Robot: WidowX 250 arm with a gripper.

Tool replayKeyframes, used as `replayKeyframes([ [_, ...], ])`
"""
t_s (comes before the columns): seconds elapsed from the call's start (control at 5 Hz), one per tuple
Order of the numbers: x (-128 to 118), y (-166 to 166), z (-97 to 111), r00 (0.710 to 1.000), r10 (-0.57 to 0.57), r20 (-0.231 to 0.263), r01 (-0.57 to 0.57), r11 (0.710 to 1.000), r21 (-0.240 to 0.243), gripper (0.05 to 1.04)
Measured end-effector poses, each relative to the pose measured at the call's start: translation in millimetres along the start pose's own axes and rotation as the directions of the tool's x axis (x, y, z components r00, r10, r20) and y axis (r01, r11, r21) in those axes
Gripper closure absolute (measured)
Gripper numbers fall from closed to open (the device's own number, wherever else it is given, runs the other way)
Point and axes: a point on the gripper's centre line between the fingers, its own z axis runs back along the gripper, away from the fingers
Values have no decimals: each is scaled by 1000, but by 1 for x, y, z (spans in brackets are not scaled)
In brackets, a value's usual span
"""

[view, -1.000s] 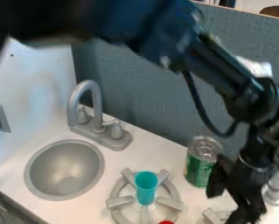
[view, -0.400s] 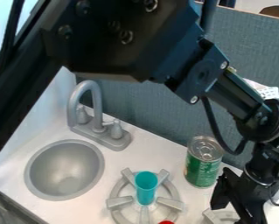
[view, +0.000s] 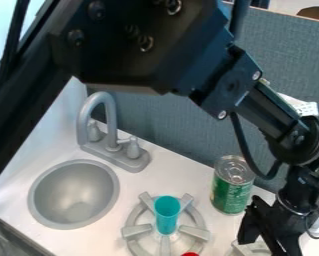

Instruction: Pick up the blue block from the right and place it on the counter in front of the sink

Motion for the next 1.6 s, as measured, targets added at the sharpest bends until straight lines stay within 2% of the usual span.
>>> replayKeyframes([
  [0.4,-12,-5,-12,999,-38,-33,37,999,-23,83],
  [0.6,-12,-5,-13,999,-35,-31,34,999,-23,83],
  [0.8,-10,-5,-24,997,-40,-69,38,999,-28,83],
  [1.4,16,-4,-26,996,-48,-70,46,999,-30,83],
  [1.6,20,-8,-27,997,-33,-76,31,999,-33,143],
])
